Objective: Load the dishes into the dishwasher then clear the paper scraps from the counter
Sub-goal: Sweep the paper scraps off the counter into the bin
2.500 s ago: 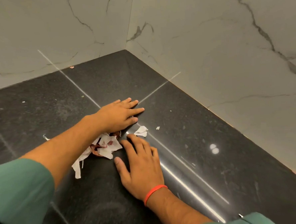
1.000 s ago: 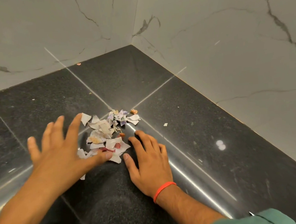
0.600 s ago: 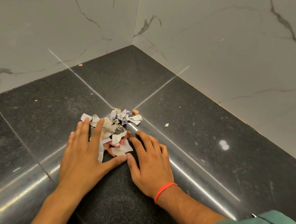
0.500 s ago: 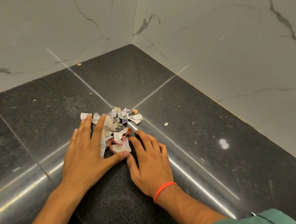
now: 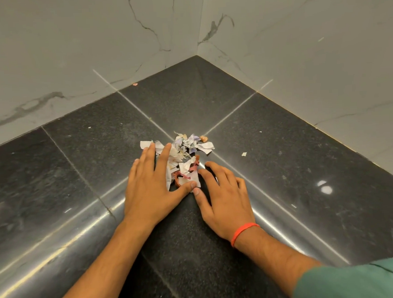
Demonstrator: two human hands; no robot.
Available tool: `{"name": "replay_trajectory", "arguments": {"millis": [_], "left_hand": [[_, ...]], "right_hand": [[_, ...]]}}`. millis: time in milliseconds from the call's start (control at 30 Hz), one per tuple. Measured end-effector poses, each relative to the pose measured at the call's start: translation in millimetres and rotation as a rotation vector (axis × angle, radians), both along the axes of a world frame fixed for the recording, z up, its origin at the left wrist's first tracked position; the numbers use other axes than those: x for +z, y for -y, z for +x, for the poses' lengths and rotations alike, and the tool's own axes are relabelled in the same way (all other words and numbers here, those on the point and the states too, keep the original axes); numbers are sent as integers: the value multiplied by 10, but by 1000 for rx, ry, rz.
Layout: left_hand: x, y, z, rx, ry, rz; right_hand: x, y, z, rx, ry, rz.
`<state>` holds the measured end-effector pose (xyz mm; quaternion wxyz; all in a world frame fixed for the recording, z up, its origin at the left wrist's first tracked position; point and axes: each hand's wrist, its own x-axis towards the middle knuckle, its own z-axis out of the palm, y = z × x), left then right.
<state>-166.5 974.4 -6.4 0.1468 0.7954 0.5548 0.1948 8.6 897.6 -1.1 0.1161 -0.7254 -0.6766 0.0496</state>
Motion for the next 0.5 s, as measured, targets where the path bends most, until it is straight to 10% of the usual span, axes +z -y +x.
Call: {"name": "replay_trajectory", "arguments": {"millis": [500], "left_hand": [[53, 37, 10, 71, 63, 2]], "right_hand": [[3, 20, 4, 30, -77, 57]]}}
